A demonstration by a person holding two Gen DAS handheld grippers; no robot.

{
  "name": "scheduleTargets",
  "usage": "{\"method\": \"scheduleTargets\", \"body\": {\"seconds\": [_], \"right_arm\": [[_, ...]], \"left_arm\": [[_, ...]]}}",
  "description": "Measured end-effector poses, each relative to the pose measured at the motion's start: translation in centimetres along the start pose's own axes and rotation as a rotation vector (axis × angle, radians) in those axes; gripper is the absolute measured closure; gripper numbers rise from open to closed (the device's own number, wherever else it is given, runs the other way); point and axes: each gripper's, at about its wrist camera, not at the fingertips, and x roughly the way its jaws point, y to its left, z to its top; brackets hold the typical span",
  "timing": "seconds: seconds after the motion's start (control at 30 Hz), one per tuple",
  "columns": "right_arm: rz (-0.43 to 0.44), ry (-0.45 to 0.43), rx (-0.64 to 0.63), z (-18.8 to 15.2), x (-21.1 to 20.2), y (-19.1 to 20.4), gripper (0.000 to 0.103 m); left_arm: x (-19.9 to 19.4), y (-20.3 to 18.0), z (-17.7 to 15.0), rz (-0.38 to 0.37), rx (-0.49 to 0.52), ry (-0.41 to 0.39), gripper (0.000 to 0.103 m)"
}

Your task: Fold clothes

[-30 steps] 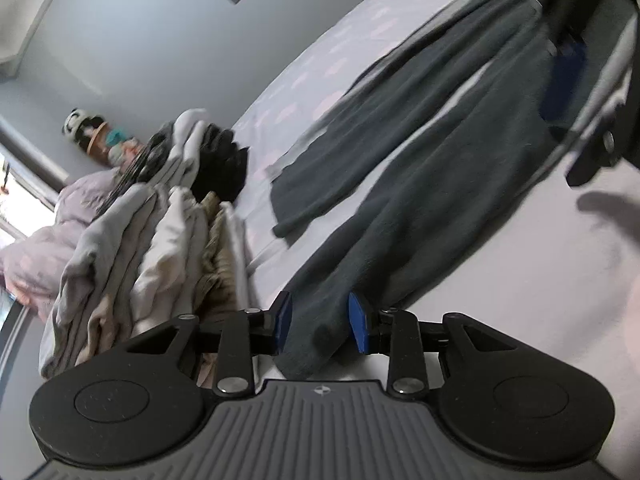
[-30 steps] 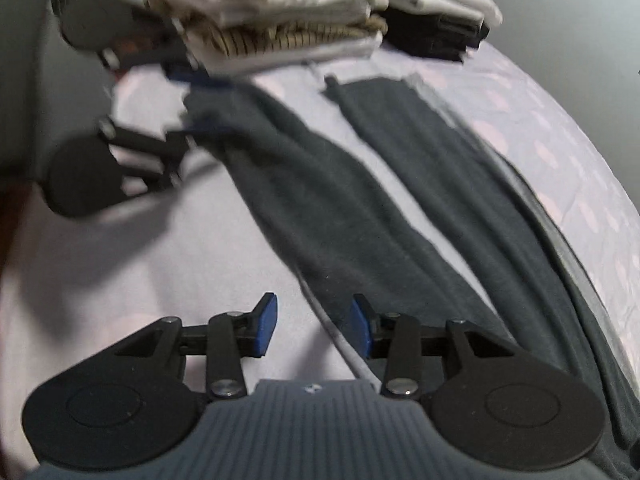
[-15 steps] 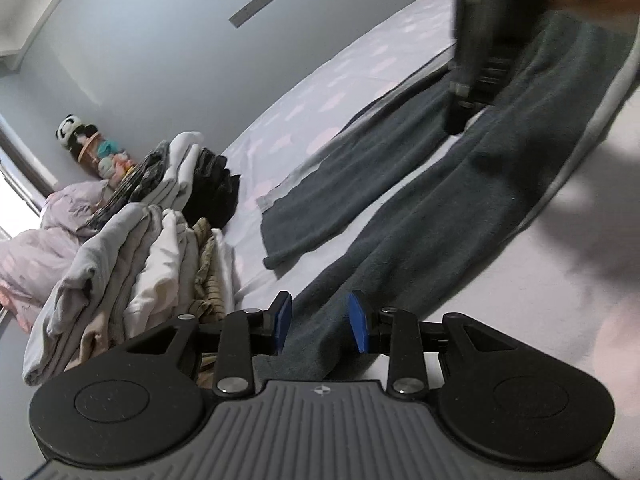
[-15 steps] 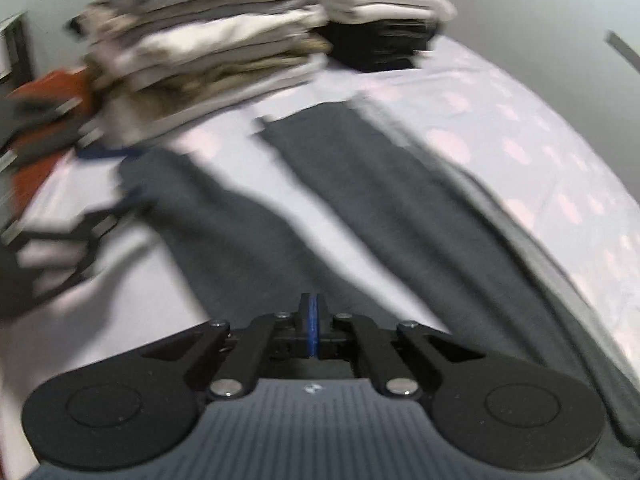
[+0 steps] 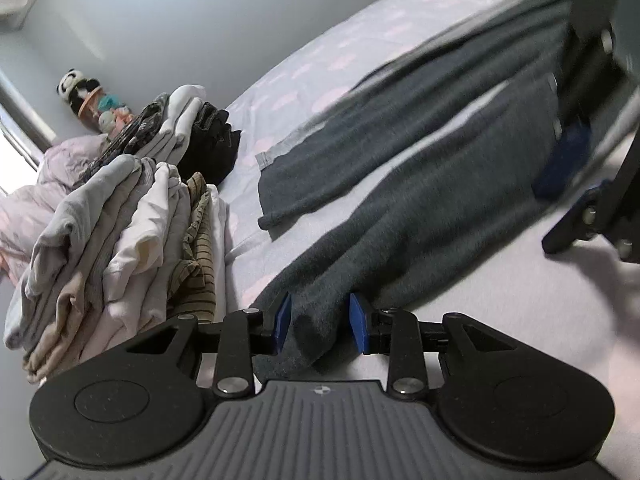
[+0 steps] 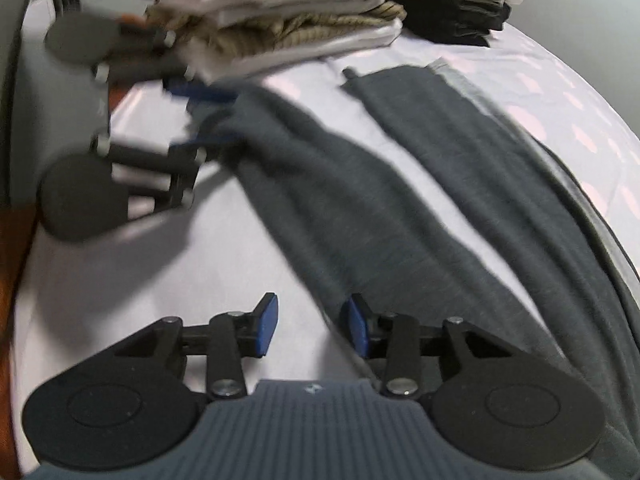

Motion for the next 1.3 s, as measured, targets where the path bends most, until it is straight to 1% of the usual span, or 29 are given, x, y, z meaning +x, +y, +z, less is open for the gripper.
{"method": "scheduleTargets", "body": {"seconds": [0.03,0.07,0.1,0.2,0.27,0.33,0.4,0.53,0.6,0.67,0.73,0.77,0.8,0.9,0.93,1.0,1.07,1.13,1.17,1.2,1.23,1.3], "right_arm": [[-0.021,0.001,-0.001,-0.2,0.3,0.1,0.076],[-0.036,-0.005,0.007,-0.3,0.3,0.0,0.089],[-0.032,-0.016,0.034,-0.1,0.0,-0.5,0.097],[-0.017,-0.051,0.114,0.5,-0.8,-2.0,0.097],[-0.004,-0.071,0.153,1.0,-1.4,-3.1,0.097],[-0.021,-0.087,0.182,1.6,-1.5,-4.4,0.097],[-0.048,-0.085,0.225,2.0,-1.1,-5.6,0.097],[-0.081,-0.068,0.312,2.6,0.2,-7.8,0.097],[-0.077,-0.056,0.33,2.5,0.5,-8.3,0.096],[-0.073,-0.051,0.326,2.5,0.6,-8.3,0.096],[-0.07,-0.052,0.319,2.3,0.5,-8.2,0.095],[-0.068,-0.055,0.316,2.1,0.2,-8.1,0.094],[-0.061,-0.062,0.319,2.0,-0.1,-8.1,0.093],[-0.044,-0.083,0.325,1.7,-1.1,-8.0,0.09],[-0.044,-0.087,0.326,1.7,-1.3,-7.9,0.09],[-0.046,-0.096,0.326,1.5,-1.9,-7.9,0.089],[-0.024,-0.107,0.329,1.3,-2.4,-7.7,0.089],[-0.006,-0.119,0.319,1.2,-2.7,-7.3,0.089],[0.002,-0.127,0.303,1.3,-2.9,-6.8,0.086],[0.007,-0.131,0.278,1.4,-2.9,-6.2,0.081],[0.012,-0.135,0.253,1.5,-2.8,-5.7,0.079],[0.03,-0.128,0.196,1.8,-2.4,-4.3,0.079]], "left_arm": [[-0.2,0.1,0.0,-0.001,-0.011,-0.007,0.066],[-0.3,0.2,0.1,0.002,-0.016,-0.013,0.066],[-0.5,0.2,0.1,0.002,-0.02,-0.019,0.066],[-1.0,0.5,0.2,-0.001,-0.04,-0.047,0.066],[-1.5,0.7,0.4,-0.023,-0.055,-0.081,0.066],[-2.2,0.8,0.4,-0.05,-0.063,-0.121,0.066],[-2.6,0.3,0.4,-0.076,-0.04,-0.145,0.066],[-2.1,-1.3,0.3,-0.064,0.043,-0.119,0.066],[-1.4,-1.7,0.2,-0.041,0.059,-0.088,0.066],[-0.5,-1.5,0.1,0.0,0.05,-0.046,0.066],[0.5,-0.8,0.1,0.056,0.004,-0.005,0.066],[0.7,-0.3,0.1,0.07,-0.022,0.004,0.066],[0.9,0.2,0.2,0.091,-0.054,0.008,0.066],[0.9,1.3,0.3,0.171,-0.116,-0.011,0.066],[0.9,1.6,0.4,0.187,-0.133,-0.021,0.066],[0.9,2.1,0.5,0.203,-0.15,-0.029,0.066],[0.7,2.3,0.6,0.204,-0.157,-0.057,0.067],[0.1,2.5,0.8,0.163,-0.162,-0.084,0.067],[-0.1,2.5,0.9,0.141,-0.16,-0.091,0.067],[-0.3,2.3,0.8,0.131,-0.15,-0.089,0.067],[-0.4,2.1,0.7,0.13,-0.133,-0.079,0.067],[-0.5,1.7,0.5,0.127,-0.108,-0.051,0.067]]}}
